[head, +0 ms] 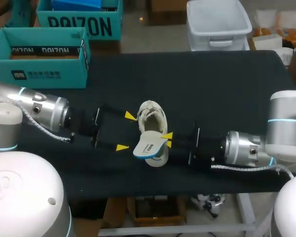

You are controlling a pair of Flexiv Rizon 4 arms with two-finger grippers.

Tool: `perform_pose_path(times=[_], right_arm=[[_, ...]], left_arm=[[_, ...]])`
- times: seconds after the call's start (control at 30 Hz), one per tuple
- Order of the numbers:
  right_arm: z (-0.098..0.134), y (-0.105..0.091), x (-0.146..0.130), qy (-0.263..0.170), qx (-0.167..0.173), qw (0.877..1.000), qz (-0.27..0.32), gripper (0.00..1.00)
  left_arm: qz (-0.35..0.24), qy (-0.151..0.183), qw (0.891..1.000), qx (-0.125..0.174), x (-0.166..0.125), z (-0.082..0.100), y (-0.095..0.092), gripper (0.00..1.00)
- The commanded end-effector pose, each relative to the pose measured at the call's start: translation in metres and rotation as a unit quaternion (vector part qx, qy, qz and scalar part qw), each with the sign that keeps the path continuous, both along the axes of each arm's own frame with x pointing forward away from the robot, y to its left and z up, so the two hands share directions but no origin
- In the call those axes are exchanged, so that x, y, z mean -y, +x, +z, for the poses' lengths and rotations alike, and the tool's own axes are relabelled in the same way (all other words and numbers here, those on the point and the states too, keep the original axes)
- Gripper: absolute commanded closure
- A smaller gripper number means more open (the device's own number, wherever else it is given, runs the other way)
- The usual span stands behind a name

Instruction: Open the shoe tongue, take the insole out of the shoe, put the insole back into the shoe, and pack the shoe into the shoebox

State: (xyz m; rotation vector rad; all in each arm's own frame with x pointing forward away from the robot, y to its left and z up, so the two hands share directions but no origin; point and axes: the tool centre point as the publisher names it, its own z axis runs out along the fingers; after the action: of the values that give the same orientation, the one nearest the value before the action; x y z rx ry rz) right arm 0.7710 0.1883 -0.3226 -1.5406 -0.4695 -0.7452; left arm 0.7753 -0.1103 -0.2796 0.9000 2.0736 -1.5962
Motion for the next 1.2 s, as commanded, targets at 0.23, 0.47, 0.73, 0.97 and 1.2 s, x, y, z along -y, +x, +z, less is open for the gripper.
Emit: perform_pose_path(times=[0.23,0.47,0.73,0.97,1.2], right_arm=[[-0.004,0.006,0.002,-0.001,0.004,1.0,0.013,1.0],[-0.005,0.008,0.002,-0.002,0.006,1.0,0.014,1.0],[-0.009,0.013,0.002,-0.001,0.006,1.0,0.02,1.0],[-0.009,0.014,0.001,-0.001,0.005,1.0,0.024,1.0],[-0.015,0.016,0.0,-0.001,-0.001,1.0,0.026,1.0]], left_arm=[[0.007,-0.008,1.0,-0.003,0.02,-0.023,-0.004,0.14],[0.014,-0.004,1.0,0.005,0.028,-0.028,-0.005,0.35],[0.032,-0.007,0.999,0.006,0.035,-0.036,0.003,0.7],[0.038,-0.005,0.999,0.008,0.04,-0.041,0.006,1.0],[0.04,0.001,0.999,0.011,0.042,-0.044,0.009,1.0]])
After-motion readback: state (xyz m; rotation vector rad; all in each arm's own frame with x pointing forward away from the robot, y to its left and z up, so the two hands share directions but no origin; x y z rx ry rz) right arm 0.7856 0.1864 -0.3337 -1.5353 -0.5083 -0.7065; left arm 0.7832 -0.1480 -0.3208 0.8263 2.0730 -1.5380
